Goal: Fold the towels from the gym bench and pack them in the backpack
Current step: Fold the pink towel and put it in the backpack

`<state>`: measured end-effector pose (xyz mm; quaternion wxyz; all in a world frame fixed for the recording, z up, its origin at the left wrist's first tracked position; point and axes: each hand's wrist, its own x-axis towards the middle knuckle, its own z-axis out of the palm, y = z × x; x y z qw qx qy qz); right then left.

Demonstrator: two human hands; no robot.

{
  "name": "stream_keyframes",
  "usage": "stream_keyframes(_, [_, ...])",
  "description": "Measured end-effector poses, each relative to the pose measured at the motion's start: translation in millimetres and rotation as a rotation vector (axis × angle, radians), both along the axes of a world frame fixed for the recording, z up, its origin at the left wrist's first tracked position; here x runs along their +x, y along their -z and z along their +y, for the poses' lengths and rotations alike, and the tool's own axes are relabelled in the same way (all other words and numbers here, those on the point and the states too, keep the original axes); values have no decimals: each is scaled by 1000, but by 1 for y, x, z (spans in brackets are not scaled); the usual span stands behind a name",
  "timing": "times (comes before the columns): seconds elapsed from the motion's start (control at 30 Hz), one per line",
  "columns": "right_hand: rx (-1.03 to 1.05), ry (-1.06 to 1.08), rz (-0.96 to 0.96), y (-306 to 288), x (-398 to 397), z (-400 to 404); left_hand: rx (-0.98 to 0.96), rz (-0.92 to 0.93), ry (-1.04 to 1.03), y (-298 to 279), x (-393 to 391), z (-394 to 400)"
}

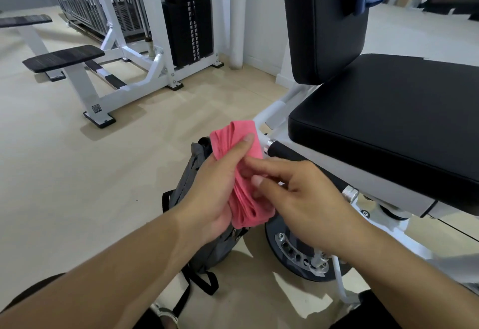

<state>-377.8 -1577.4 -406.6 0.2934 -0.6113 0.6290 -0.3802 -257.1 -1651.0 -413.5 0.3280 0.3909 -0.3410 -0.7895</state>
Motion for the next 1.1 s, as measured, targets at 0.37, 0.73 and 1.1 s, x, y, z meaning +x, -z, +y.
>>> stream_keyframes(0.37, [331,95,-575,19,11,-10,34,95,-117,2,14,-15])
stream_keyframes(0.73, [-24,360,-534,15,6,-12,-279,-175,-69,8,70,-64])
stream_keyframes(1.1, [-87,135,-215,17,16,-8,-810,-469,380,24,86,-35])
